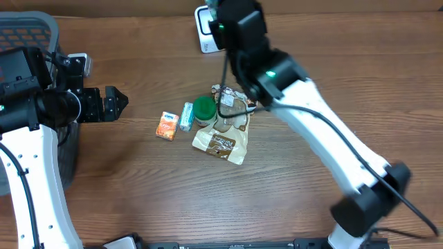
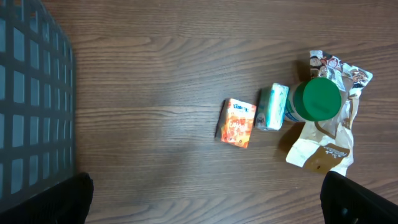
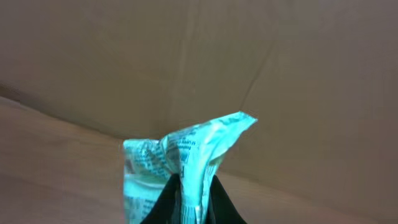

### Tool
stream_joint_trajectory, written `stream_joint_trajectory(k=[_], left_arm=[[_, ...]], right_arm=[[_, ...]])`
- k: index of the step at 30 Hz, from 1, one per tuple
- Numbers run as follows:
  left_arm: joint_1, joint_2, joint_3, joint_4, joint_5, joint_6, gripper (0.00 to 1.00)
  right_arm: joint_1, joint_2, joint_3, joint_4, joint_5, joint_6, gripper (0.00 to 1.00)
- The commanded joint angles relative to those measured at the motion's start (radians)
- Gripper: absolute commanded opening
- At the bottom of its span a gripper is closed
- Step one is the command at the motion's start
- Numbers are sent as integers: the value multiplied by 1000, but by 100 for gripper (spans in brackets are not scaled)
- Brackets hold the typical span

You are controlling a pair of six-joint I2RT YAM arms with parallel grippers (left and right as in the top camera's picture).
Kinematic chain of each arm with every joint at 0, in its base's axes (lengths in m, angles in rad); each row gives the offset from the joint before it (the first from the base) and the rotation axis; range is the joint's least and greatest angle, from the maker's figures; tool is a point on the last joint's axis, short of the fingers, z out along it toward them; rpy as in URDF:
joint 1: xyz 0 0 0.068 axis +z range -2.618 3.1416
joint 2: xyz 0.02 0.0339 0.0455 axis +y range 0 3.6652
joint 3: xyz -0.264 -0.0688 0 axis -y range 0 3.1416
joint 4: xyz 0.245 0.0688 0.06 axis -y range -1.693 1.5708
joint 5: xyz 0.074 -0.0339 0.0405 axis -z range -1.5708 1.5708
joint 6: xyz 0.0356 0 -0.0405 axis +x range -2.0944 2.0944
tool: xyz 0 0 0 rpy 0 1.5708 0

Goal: Scan the item barcode
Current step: 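Lift the wipes packet and hold it in front of the scanner, then carry the wipes packet right and set it on the table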

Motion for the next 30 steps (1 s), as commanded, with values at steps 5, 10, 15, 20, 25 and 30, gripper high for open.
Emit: stream_joint_trajectory(k=[5, 10, 15, 20, 25, 30], left_arm=[[5, 2, -3, 1, -3, 15, 100], [5, 2, -4, 1, -3, 15, 100], [5, 2, -3, 0, -3, 15, 100], [5, 2, -4, 0, -3, 15, 100], [5, 2, -3, 0, -3, 15, 100], [5, 2, -4, 1, -3, 15, 100]], right_arm=[[-23, 216, 24, 322, 77, -612, 4], [-41, 332, 24, 507, 11, -722, 4], [-60, 425, 24, 595, -92, -851, 4], [-65, 499, 23, 687, -119, -941, 4], [-79, 554, 23, 775, -175, -1001, 4], [-89, 578, 23, 832, -177, -1027, 4]])
